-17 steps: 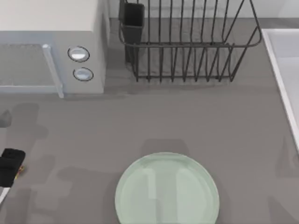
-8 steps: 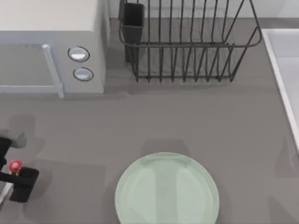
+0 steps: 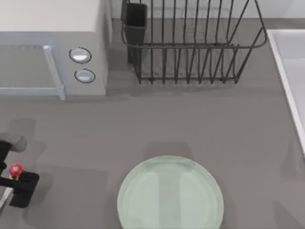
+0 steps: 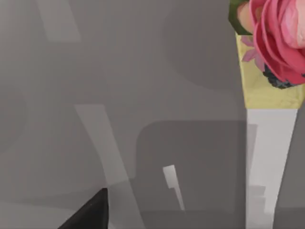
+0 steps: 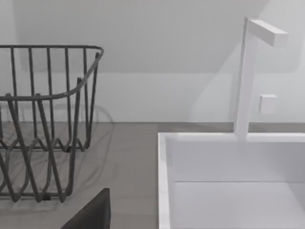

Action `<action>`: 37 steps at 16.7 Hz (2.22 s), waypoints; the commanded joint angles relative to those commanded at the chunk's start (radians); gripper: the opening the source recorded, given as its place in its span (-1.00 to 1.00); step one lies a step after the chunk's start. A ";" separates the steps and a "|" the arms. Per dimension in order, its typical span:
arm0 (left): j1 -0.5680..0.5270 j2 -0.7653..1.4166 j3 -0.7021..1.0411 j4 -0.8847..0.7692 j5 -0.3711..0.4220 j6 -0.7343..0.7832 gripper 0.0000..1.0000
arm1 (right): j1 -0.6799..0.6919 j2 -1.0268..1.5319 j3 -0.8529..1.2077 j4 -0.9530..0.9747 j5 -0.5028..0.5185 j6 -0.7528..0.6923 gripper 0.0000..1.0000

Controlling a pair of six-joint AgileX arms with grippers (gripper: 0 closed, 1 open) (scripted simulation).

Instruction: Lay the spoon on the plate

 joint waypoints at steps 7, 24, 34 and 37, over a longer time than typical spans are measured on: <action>0.000 0.000 0.000 0.000 0.000 0.000 -0.21 | 0.000 0.000 0.000 0.000 0.000 0.000 1.00; 0.001 -0.084 0.070 -0.115 0.010 0.002 -1.00 | 0.000 0.000 0.000 0.000 0.000 0.000 1.00; -0.003 -0.247 0.318 -0.531 0.010 -0.005 -1.00 | 0.000 0.000 0.000 0.000 0.000 0.000 1.00; -0.004 -0.248 0.320 -0.532 0.010 -0.005 -1.00 | 0.000 0.000 0.000 0.000 0.000 0.000 1.00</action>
